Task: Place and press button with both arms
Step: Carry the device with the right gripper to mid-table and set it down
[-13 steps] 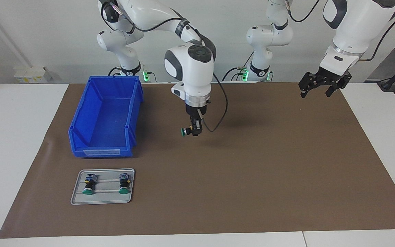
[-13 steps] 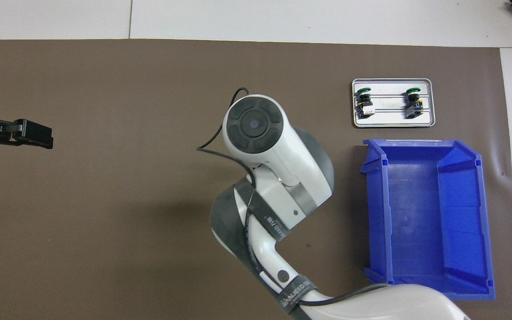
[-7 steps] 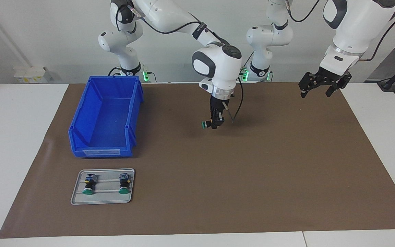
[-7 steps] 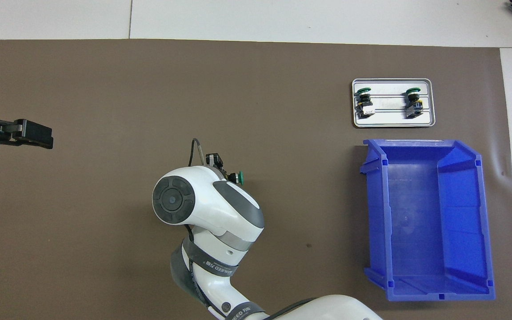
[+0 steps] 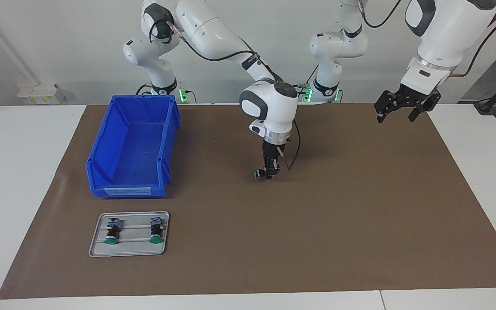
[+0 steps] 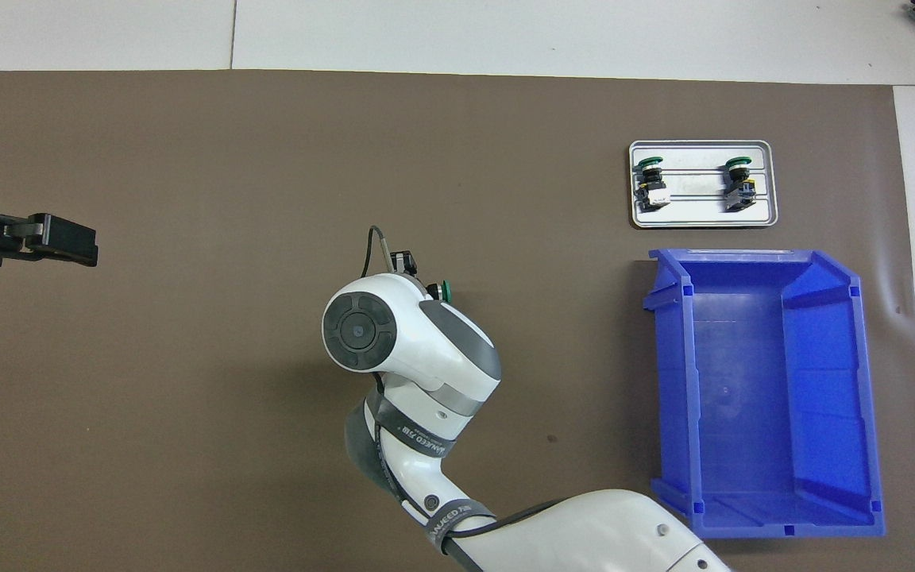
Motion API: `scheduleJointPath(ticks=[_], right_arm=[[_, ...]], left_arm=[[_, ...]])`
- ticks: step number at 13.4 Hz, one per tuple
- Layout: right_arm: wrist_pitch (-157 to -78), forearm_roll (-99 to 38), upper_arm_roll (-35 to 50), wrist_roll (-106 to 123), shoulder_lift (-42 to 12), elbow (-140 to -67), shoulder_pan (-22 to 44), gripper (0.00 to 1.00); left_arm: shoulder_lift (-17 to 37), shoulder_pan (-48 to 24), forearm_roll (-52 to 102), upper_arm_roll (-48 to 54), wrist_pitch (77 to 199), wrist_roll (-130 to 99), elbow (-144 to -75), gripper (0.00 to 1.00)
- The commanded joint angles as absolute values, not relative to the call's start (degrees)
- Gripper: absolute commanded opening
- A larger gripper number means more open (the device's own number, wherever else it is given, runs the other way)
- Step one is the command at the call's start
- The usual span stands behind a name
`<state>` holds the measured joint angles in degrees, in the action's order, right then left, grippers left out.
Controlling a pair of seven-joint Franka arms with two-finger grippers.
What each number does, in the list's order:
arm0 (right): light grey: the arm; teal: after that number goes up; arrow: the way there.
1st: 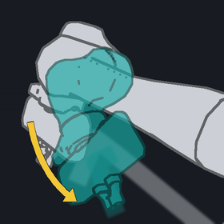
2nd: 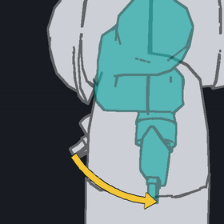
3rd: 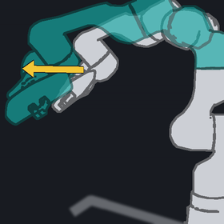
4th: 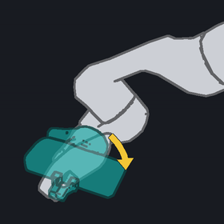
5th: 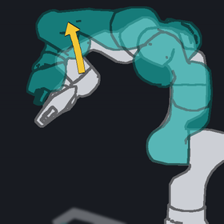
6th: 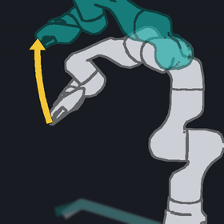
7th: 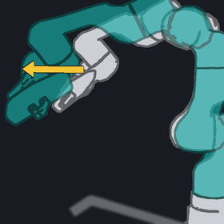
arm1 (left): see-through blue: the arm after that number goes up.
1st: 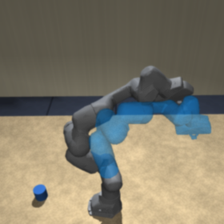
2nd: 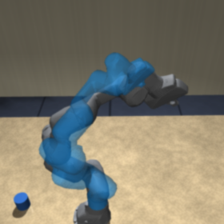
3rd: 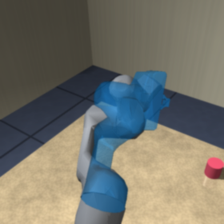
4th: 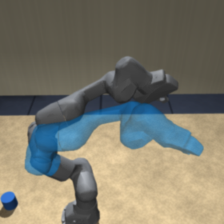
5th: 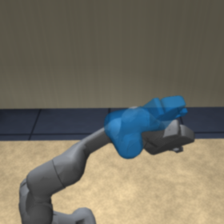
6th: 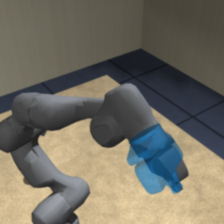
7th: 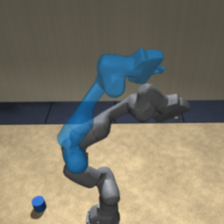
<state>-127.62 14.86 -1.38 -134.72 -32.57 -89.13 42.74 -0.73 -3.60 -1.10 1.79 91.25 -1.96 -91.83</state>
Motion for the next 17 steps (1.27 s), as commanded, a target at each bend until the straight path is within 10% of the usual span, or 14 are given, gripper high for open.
scheduleJointPath(ticks=[1, 6, 8, 9, 17], right_arm=[[-129.98, 15.65, -0.88, -134.73, -32.17, -91.05, 42.27, 0.00], [-132.89, 15.29, -0.88, -137.81, -32.69, -92.99, 43.59, 0.00], [-131.05, 16.08, -0.88, -136.94, -32.52, -92.29, 43.16, 0.79], [-131.57, 16.17, -0.88, -135.98, -32.52, -92.02, 42.72, 1.00], [-129.55, 15.21, -0.88, -124.65, -22.69, -95.35, 37.28, 1.00]], left_arm=[[-2.11, -3.69, -0.62, 1.50, 91.14, -1.75, -93.25, 1.00], [-2.02, -4.22, -0.62, 2.02, 93.33, -1.32, -93.25, 1.00], [-1.93, -4.92, -0.62, 2.11, 94.48, -0.88, -93.34, 1.00], [-1.93, -5.01, -0.62, 2.20, 95.00, -0.27, -93.60, 1.00], [-1.93, -8.34, 1.93, 2.37, 104.31, 1.31, -96.41, 1.00]])
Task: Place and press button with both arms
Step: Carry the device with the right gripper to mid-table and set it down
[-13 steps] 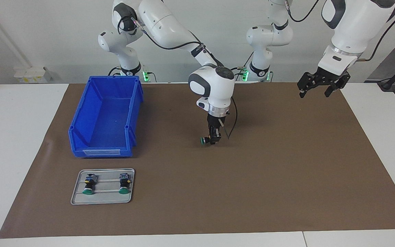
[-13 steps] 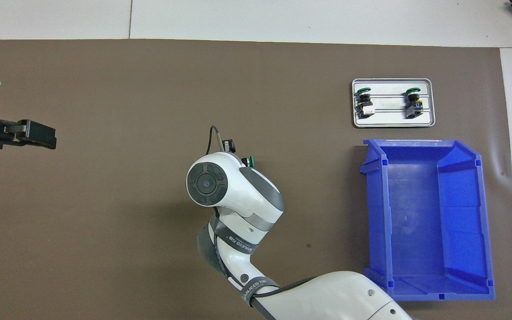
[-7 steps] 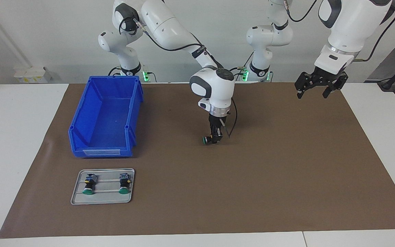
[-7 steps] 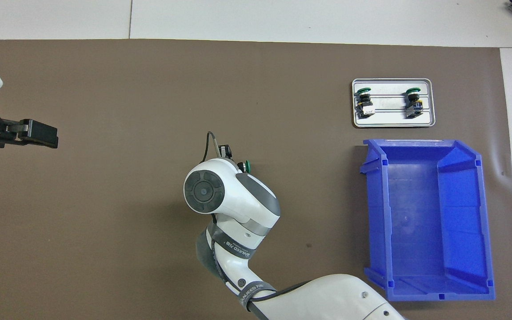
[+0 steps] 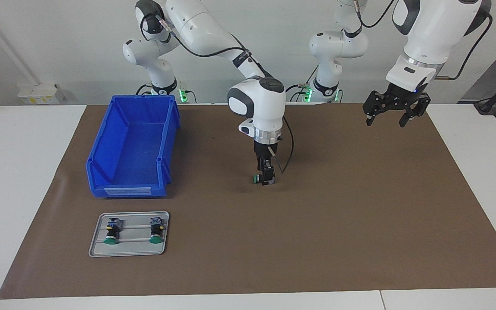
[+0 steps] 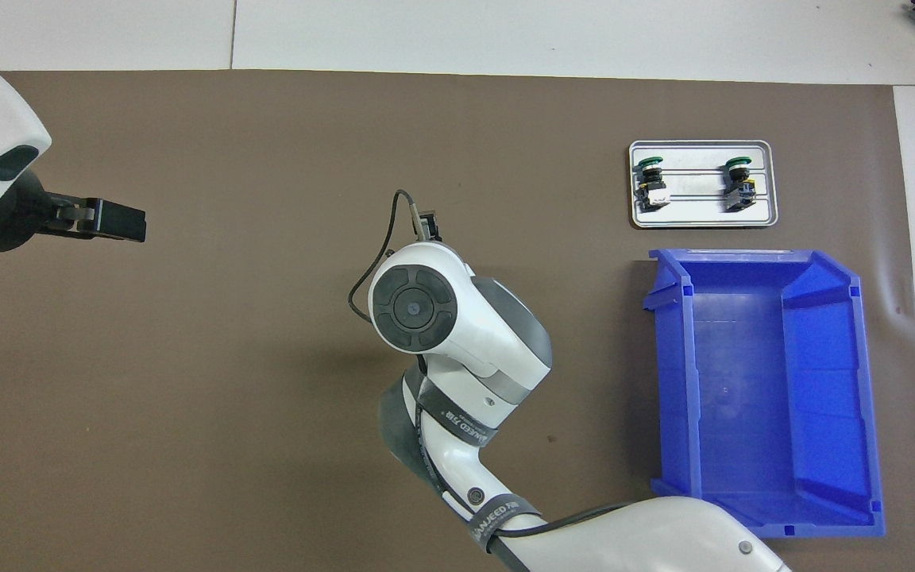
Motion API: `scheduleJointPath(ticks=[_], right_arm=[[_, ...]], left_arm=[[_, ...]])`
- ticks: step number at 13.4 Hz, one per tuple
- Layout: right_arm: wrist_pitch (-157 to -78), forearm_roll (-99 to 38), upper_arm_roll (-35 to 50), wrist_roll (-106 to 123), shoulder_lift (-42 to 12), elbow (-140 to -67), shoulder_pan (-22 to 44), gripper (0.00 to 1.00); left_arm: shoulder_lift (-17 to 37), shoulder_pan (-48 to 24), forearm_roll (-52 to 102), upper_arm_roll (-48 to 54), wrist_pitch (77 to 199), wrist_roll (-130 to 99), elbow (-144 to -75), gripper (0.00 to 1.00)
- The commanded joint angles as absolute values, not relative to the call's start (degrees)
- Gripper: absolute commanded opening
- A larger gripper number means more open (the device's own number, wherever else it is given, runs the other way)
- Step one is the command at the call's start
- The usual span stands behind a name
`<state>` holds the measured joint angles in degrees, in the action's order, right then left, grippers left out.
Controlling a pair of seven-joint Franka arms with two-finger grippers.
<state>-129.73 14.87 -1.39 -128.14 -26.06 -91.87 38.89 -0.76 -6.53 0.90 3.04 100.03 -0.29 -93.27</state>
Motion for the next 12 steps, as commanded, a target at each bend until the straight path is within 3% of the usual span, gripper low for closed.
scheduleJointPath(ticks=[1, 7, 12], right_arm=[[-129.55, 15.21, -0.79, -121.41, -20.50, -97.10, 35.79, 1.00], [-125.08, 9.26, -0.88, -85.34, -10.83, -101.42, 24.28, 1.00], [-106.39, 0.53, -0.88, -35.69, -3.53, -101.69, 10.49, 1.00]], left_arm=[[-2.02, -9.22, 2.19, 2.37, 105.89, 2.62, -97.37, 1.00], [0.52, -18.52, 5.01, 2.37, 121.34, 18.96, -105.62, 1.00], [5.00, -26.26, 5.10, 2.37, 129.10, 32.93, -107.84, 1.00]])
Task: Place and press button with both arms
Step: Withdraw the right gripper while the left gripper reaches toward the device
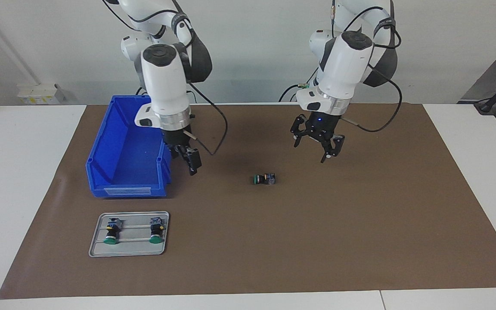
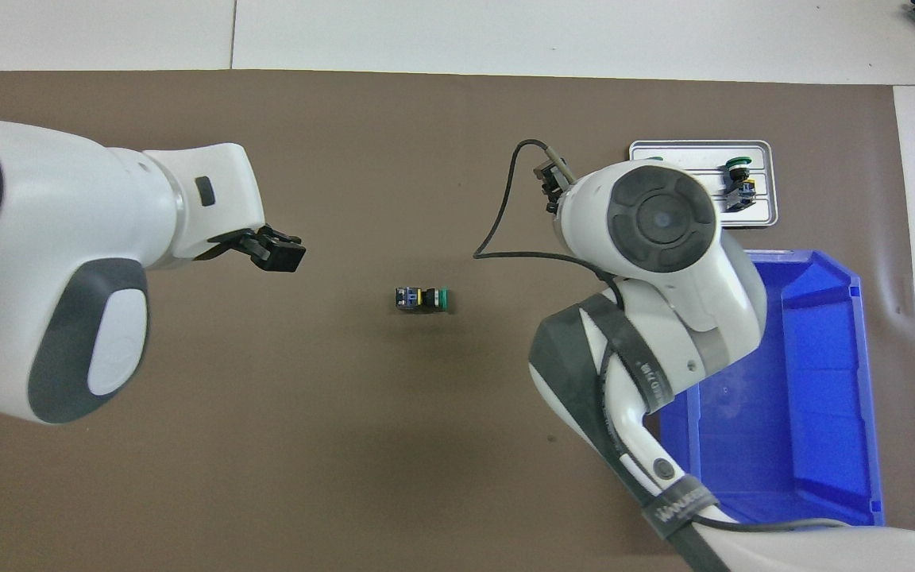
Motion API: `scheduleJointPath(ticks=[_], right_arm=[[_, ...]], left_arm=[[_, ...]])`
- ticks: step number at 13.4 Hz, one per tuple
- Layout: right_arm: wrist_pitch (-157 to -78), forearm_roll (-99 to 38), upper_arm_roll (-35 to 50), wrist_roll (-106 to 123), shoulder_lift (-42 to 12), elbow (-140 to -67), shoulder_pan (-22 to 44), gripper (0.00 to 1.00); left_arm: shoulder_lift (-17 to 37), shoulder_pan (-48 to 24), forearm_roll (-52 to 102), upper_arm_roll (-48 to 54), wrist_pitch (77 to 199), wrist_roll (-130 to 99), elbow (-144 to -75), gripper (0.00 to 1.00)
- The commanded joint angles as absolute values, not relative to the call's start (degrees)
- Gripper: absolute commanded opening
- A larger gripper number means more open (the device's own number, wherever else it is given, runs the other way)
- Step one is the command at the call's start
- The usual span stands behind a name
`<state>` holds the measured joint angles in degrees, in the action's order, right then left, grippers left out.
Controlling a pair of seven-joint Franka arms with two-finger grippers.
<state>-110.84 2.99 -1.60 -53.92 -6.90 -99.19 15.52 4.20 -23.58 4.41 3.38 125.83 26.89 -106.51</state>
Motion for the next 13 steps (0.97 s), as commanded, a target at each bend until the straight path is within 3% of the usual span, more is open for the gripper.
scheduleJointPath(ticks=[1, 4, 6, 9, 13], right_arm=[[-104.61, -0.86, -0.97, -29.85, -2.56, -101.69, 7.50, 1.00], [-103.63, -1.14, -1.49, -18.15, 0.34, -101.34, 2.04, 1.00], [-101.87, -0.97, -1.49, -10.84, 2.19, -100.81, -1.57, 1.00], [-94.60, 4.89, -0.97, -9.92, 2.73, -93.72, -1.41, 1.00], [-89.50, 4.93, -0.88, -9.76, 1.85, -88.00, -1.58, 1.00]], left_arm=[[6.14, -27.32, 5.10, 2.37, 131.90, 35.92, -108.28, 1.00], [6.42, -29.61, 5.10, 2.37, 135.79, 44.63, -112.48, 0.98], [9.65, -31.28, 5.01, 2.37, 138.67, 46.57, -112.50, 0.97], [14.93, -33.13, 5.01, 2.37, 144.14, 48.16, -111.98, 0.97], [18.36, -35.59, 5.01, 2.11, 138.63, 43.87, -106.19, 0.94]])
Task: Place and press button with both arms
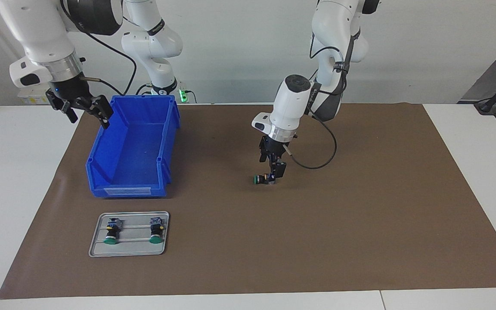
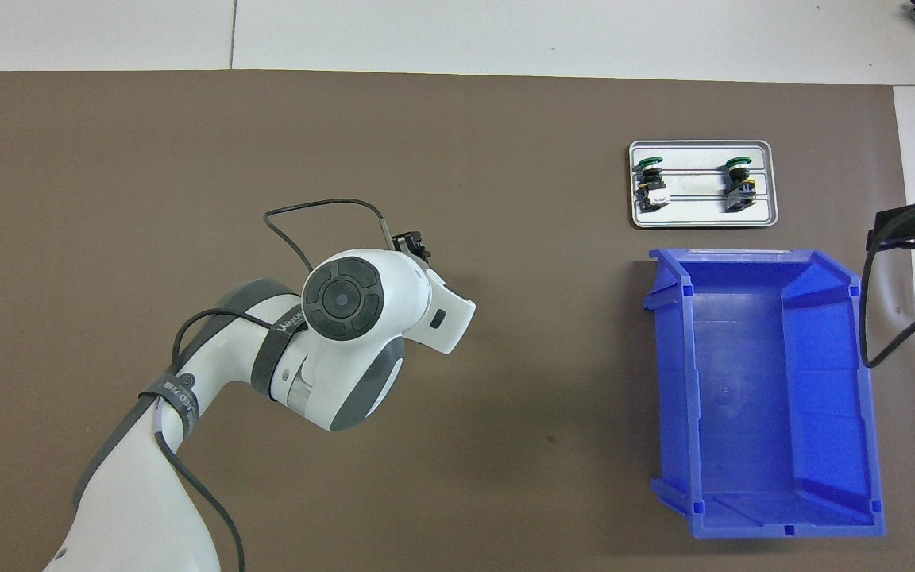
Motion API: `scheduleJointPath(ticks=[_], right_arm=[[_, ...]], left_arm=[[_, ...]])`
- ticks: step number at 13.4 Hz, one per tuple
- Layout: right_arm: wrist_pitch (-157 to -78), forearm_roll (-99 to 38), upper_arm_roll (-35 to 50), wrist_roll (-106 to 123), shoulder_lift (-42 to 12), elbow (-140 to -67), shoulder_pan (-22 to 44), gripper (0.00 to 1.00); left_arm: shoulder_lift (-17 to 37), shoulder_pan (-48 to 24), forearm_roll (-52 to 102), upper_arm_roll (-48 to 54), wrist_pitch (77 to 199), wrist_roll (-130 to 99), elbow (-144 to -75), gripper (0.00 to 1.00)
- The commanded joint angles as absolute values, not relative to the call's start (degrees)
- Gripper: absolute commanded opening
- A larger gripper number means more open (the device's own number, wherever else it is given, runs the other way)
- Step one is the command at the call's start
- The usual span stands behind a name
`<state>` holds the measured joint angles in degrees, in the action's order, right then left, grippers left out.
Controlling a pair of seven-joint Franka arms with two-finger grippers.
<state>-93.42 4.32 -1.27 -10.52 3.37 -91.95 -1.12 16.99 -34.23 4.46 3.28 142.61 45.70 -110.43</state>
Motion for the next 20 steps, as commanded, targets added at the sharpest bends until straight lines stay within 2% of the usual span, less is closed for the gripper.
scheduleJointPath(ticks=[1, 3, 9, 11, 14, 20], right_arm=[[-88.52, 4.14, -0.88, -10.02, 2.19, -89.37, -1.58, 1.00], [-88.42, 3.60, -0.88, -10.98, 4.30, -92.72, -0.10, 1.00], [-89.12, 3.60, -1.49, -10.28, 4.13, -92.64, 0.35, 1.00], [-88.60, 3.34, -2.19, -10.28, 4.04, -92.55, 1.31, 1.00], [-88.42, 3.25, -3.34, -10.37, 4.04, -92.55, 2.63, 1.00], [-88.68, 2.21, -3.16, -10.72, 4.04, -92.90, 1.50, 1.00]], left_arm=[[18.63, -35.86, 5.01, 2.11, 133.99, 43.77, -103.21, 0.94], [19.77, -36.38, 4.75, 1.93, 126.68, 42.98, -98.19, 0.91], [23.02, -38.67, 3.78, 1.93, 127.26, 40.43, -97.47, 0.83], [23.99, -38.67, 2.82, 1.93, 126.39, 40.52, -96.07, 0.60], [25.83, -38.67, -1.66, 2.02, 122.09, 40.52, -92.48, 0.60], [26.02, -38.67, -3.07, 1.93, 122.96, 40.43, -93.95, 0.60]])
